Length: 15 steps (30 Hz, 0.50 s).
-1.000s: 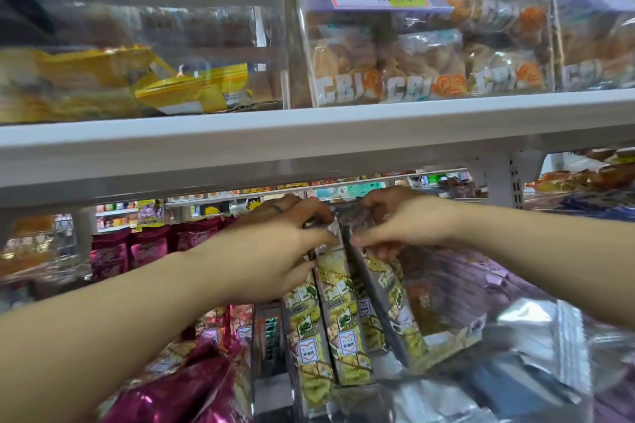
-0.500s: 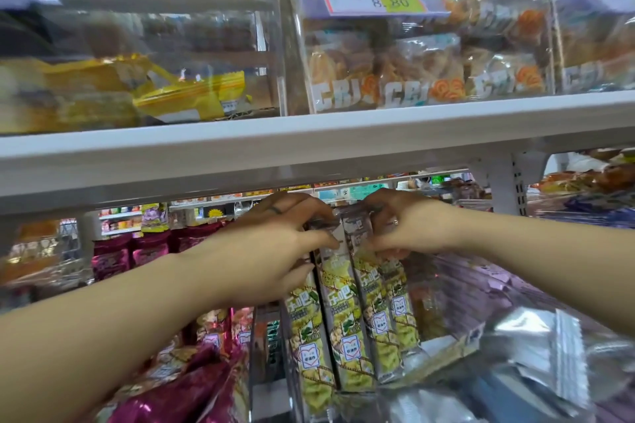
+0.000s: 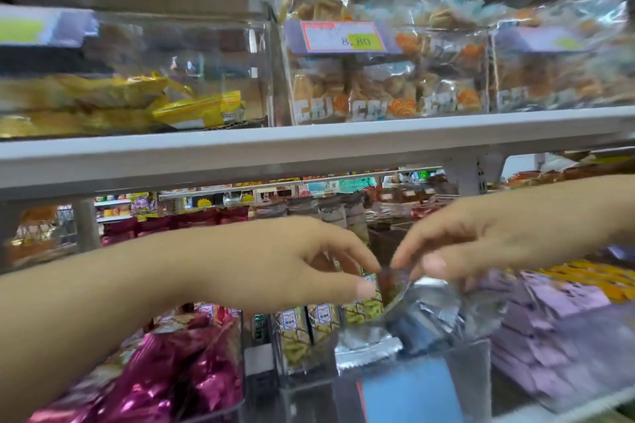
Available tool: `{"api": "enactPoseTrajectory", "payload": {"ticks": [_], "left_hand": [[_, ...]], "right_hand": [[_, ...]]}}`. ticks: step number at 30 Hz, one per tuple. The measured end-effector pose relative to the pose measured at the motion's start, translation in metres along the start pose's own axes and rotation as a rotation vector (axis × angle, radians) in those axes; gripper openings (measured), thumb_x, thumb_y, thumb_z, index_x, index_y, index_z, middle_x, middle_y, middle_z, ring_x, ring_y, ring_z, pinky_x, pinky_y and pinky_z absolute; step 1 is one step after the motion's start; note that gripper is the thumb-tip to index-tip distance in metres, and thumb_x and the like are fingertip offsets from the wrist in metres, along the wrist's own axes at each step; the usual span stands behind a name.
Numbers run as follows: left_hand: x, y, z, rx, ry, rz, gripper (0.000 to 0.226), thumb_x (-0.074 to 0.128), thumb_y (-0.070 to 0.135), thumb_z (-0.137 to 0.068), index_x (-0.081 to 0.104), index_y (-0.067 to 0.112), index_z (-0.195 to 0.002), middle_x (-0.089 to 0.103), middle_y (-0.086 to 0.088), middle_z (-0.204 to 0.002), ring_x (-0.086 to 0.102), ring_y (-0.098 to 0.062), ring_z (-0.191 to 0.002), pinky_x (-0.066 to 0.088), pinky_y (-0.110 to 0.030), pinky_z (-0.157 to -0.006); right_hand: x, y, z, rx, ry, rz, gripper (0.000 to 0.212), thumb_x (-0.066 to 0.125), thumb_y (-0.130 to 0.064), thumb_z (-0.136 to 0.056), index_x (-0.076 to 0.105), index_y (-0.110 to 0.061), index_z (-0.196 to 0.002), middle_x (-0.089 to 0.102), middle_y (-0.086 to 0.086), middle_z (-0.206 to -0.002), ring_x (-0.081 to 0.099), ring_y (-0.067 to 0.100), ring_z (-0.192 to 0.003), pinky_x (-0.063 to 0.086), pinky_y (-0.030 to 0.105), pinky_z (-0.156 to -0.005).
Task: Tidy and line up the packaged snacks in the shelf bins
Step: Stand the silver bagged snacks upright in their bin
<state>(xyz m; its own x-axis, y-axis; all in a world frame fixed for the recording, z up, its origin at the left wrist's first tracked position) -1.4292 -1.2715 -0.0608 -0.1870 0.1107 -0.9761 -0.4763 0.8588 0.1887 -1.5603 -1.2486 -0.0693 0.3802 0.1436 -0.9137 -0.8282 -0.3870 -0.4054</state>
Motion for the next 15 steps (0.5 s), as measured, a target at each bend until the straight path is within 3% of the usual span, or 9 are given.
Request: {"api": "enactPoseTrajectory", "payload": {"ticks": [2,4,6,8,11,15], "left_hand": [[0.013,0.010,0.002,-0.022,-0.092,0.016,0.057,0.048,0.073,-0.067,0.047,0.055,-0.121,0.054,0.031,-0.116,0.056,0.010,-0.102,0.046,-0.026,-0.096],[0.026,0.014,0.004,-0.059,-0.161,-0.066,0.072,0.050,0.079,-0.064,0.029,0.060,-0.130,0.040,0.037,-0.131,0.047,0.011,-0.116,0.037,-0.027,-0.106],[0.037,0.017,0.005,-0.083,-0.161,-0.185,0.082,0.057,0.075,-0.070,0.014,0.058,-0.138,0.026,0.034,-0.144,0.035,0.008,-0.127,0.027,-0.020,-0.108],[0.050,0.021,0.001,-0.057,-0.100,-0.263,0.081,0.060,0.062,-0.080,0.013,0.046,-0.144,0.028,0.023,-0.147,0.035,0.001,-0.127,0.031,-0.018,-0.101],[0.057,0.027,-0.007,-0.001,0.043,-0.281,0.056,0.058,0.041,-0.089,0.034,0.032,-0.138,0.048,0.010,-0.120,0.048,-0.007,-0.102,0.044,-0.028,-0.089],[0.023,0.013,-0.009,-0.062,0.218,-0.113,0.024,0.055,0.031,-0.091,0.053,0.037,-0.114,0.055,0.016,-0.081,0.050,0.005,-0.055,0.037,-0.011,-0.049]], "right_hand": [[0.008,-0.002,0.014,0.047,-0.020,0.125,0.082,0.057,-0.092,-0.039,0.046,-0.058,-0.113,0.058,-0.031,-0.108,0.060,-0.006,-0.097,0.051,0.017,-0.084],[0.011,0.000,0.023,0.086,0.031,0.321,0.090,0.061,-0.090,-0.036,0.025,-0.071,-0.116,0.050,-0.038,-0.112,0.053,-0.013,-0.101,0.044,0.009,-0.084],[0.019,-0.001,0.026,0.053,0.106,0.467,0.091,0.072,-0.074,-0.051,0.015,-0.067,-0.121,0.046,-0.037,-0.112,0.048,-0.018,-0.098,0.037,0.003,-0.082],[0.026,0.001,0.022,0.020,0.211,0.493,0.082,0.076,-0.059,-0.062,0.018,-0.062,-0.119,0.048,-0.033,-0.101,0.048,-0.015,-0.090,0.041,0.009,-0.080],[0.025,-0.006,0.021,-0.023,0.373,0.460,0.056,0.075,-0.051,-0.066,0.036,-0.060,-0.106,0.057,-0.027,-0.092,0.055,-0.005,-0.085,0.050,0.027,-0.082],[0.002,-0.020,0.026,-0.027,0.521,0.300,0.022,0.074,-0.037,-0.076,0.060,-0.037,-0.093,0.064,-0.018,-0.089,0.058,-0.005,-0.083,0.048,0.020,-0.079]]}}
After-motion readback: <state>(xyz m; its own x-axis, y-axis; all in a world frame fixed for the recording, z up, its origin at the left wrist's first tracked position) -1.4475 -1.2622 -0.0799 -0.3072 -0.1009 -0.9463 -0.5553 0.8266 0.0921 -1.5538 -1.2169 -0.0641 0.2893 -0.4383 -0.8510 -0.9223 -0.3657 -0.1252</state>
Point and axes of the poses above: each hand's wrist, its own z-axis away from the middle knuckle, its own x-axis out of the palm, y = z × x, the point moved 8 cm from there along -z, towards the middle knuckle
